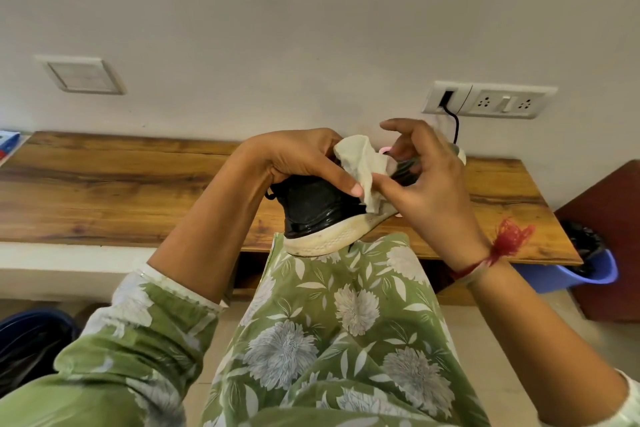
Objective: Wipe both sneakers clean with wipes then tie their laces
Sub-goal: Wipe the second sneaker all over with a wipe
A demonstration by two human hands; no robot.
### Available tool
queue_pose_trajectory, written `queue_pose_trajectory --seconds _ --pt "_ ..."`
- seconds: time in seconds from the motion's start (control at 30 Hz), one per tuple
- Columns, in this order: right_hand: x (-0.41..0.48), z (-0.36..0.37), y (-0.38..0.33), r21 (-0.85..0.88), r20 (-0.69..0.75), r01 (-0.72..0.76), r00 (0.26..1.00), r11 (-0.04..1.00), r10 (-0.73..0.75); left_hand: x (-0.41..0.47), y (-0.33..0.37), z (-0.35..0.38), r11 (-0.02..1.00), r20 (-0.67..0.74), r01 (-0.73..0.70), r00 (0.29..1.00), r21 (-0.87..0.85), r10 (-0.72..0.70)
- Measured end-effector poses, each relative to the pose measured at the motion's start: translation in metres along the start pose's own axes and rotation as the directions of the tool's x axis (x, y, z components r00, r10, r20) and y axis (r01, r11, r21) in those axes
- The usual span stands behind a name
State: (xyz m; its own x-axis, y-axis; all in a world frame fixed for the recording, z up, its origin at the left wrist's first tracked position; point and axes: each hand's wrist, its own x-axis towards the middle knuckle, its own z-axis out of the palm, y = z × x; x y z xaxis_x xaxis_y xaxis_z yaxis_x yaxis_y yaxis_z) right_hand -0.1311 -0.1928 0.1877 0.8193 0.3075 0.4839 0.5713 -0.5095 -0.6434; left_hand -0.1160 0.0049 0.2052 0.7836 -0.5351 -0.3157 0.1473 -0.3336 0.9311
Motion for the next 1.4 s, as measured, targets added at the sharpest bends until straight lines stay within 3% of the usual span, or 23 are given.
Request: queue_pose_trajectory --seconds 0.1,0.3,0.37,0.47,0.53,0.6,0.67,0.77,0.93,1.1,1.3,1.4 --pt "0.009 -0.002 0.005 -0.058 0.045 -0.113 0.992 0.992 0.116 -0.002 0.002 -0.001 0.999 -0.024 -0.004 1.000 0.033 0.005" --pt "0.002 -0.004 0.003 -0.005 -0.049 -0.051 0.998 0.999 0.050 -0.001 0.003 -0.001 0.998 -0.054 0.029 0.998 0.057 -0.025" --pt "0.010 -0.017 0.001 0.040 0.076 -0.080 0.994 0.996 0.077 -0.003 0.004 0.000 0.996 -0.069 0.073 0.995 0.048 -0.069" --pt "0.023 -0.036 -0.003 -0.003 0.339 -0.183 0.925 0.983 0.173 -0.005 0.007 0.005 0.997 -0.140 0.075 0.987 0.004 -0.074" --pt "0.024 -0.036 -0.008 -0.161 0.261 -0.093 0.956 0.983 0.133 -0.006 0.008 0.007 0.996 -0.214 0.073 0.974 -0.042 -0.080" --pt "0.018 -0.026 -0.017 -0.326 0.142 0.048 0.990 0.944 -0.001 -0.004 0.010 0.008 0.989 -0.215 0.088 0.970 -0.115 -0.112" --pt "0.009 -0.010 -0.020 -0.353 0.117 0.173 0.983 0.920 -0.139 -0.003 0.011 0.009 0.986 -0.210 0.105 0.969 -0.127 -0.130" --pt "-0.006 0.007 -0.016 -0.278 0.109 0.253 0.967 0.927 -0.231 -0.003 0.012 0.013 0.989 -0.261 0.099 0.957 -0.110 -0.125" --pt "-0.026 0.010 -0.010 0.113 0.048 0.096 0.994 0.989 -0.102 -0.008 0.019 0.017 0.974 -0.307 0.091 0.939 -0.206 -0.153" --pt "-0.029 0.016 -0.001 0.163 -0.068 0.041 0.997 0.986 -0.030 -0.008 0.020 0.015 0.965 -0.254 0.118 0.951 -0.235 -0.179" --pt "-0.022 0.011 0.004 0.150 -0.063 0.065 0.996 0.986 -0.056 -0.005 0.020 0.014 0.977 -0.275 0.105 0.949 -0.187 -0.155" --pt "-0.017 0.004 0.003 0.240 0.014 0.019 1.000 0.971 -0.023 -0.005 0.017 0.013 0.982 -0.298 0.116 0.942 -0.150 -0.157"
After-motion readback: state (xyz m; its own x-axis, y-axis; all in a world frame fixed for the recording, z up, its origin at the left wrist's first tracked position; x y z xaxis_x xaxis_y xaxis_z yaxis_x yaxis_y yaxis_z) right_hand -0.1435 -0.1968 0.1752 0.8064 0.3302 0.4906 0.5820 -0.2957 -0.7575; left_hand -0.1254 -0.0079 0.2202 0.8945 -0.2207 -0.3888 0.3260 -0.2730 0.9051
